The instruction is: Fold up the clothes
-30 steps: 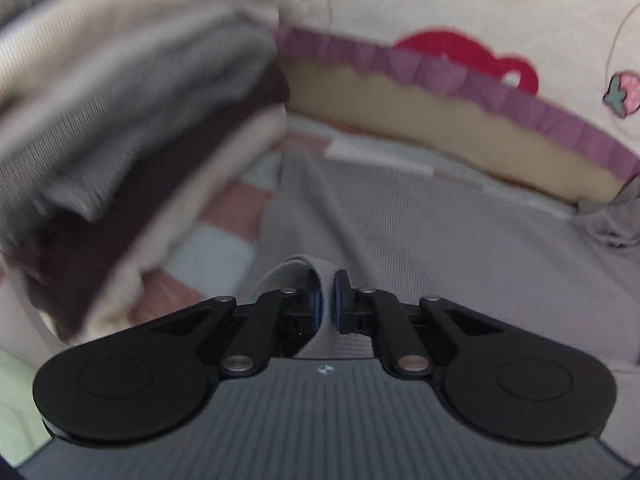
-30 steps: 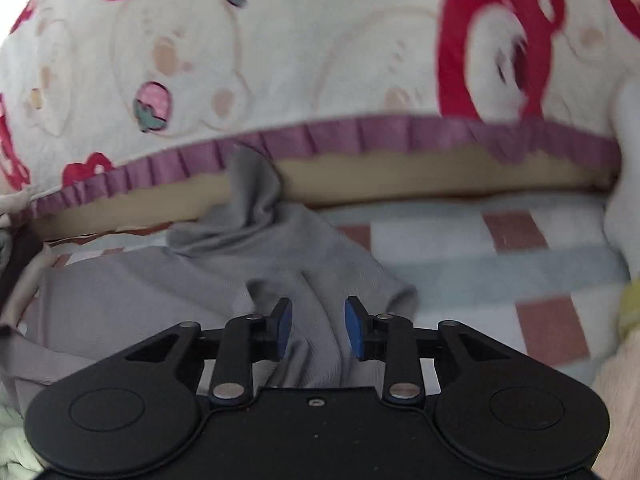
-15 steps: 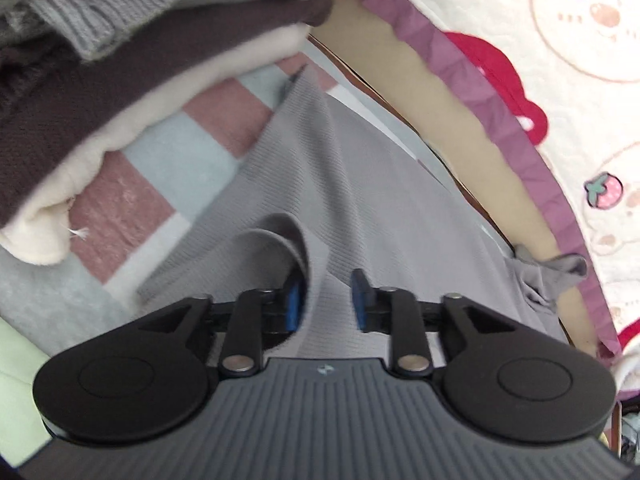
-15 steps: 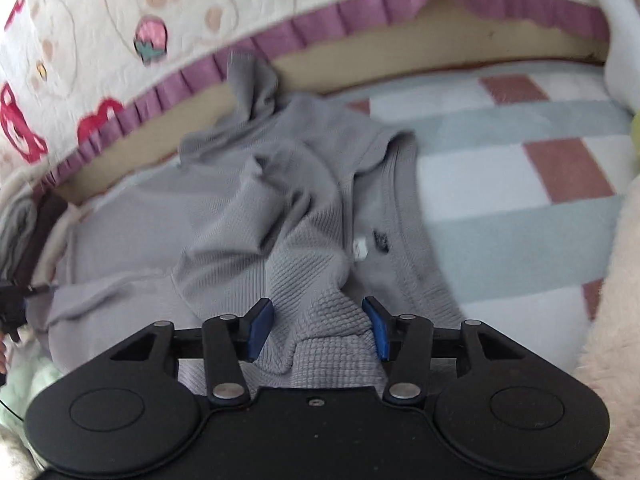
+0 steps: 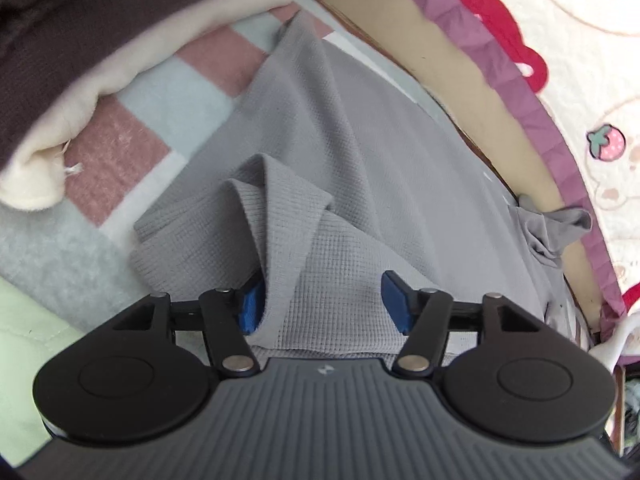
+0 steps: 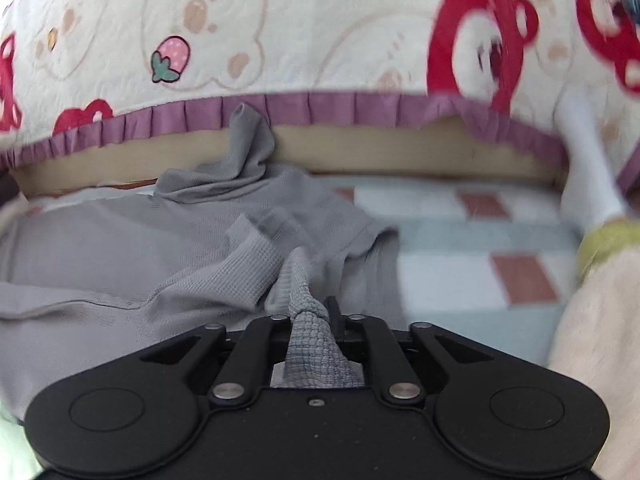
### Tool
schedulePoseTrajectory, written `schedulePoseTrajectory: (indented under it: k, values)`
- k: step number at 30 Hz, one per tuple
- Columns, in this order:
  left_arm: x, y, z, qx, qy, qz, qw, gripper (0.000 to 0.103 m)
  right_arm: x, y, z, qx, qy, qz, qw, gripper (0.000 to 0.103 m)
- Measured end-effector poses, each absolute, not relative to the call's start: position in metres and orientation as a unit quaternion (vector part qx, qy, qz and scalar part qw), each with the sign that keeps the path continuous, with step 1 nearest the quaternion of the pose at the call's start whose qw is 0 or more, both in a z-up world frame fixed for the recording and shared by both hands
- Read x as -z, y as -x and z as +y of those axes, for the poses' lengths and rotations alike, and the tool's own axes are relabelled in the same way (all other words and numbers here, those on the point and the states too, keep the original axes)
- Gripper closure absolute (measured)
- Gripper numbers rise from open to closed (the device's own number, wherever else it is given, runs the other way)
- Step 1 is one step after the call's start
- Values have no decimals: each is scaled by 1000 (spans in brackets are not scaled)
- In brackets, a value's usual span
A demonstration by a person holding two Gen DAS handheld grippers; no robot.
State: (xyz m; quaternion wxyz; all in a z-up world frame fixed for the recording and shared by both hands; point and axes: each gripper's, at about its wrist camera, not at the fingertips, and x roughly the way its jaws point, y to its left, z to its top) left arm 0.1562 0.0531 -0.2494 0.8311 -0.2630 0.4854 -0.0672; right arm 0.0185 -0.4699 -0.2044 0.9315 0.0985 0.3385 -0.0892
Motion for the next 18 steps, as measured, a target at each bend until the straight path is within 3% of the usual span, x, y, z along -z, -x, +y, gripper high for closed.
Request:
schedulePoseTrajectory:
  k: [1,2,4,7,8,9,10,13,18]
  values:
    - [249,-155,51,69,257,482,835,85,207,-20,-472,80,-114,346,928,85]
    - [249,-155,51,71,254,478,838,96,210,-21,-474,70,-130,353,924,81]
    - [246,-151,53,76,265,462,843,96,217,-23,-474,50,-144,374,915,59]
    - [236,-147,53,77,259,436,858,96,228,-25,-467,30,-134,408,903,50]
    - [233,-145,52,77,252,428,864,96,230,-24,-463,31,-118,412,903,53]
    - [230,-144,50,76,244,421,870,98,229,-22,-460,36,-97,406,908,82]
    - [227,-143,49,75,238,415,875,99,227,-20,-456,41,-78,396,914,95]
    - [217,-141,49,76,231,393,887,100,201,-7,-455,66,-68,321,942,95]
    - [203,-139,46,56,203,366,906,100,179,-4,-449,78,-52,283,954,95]
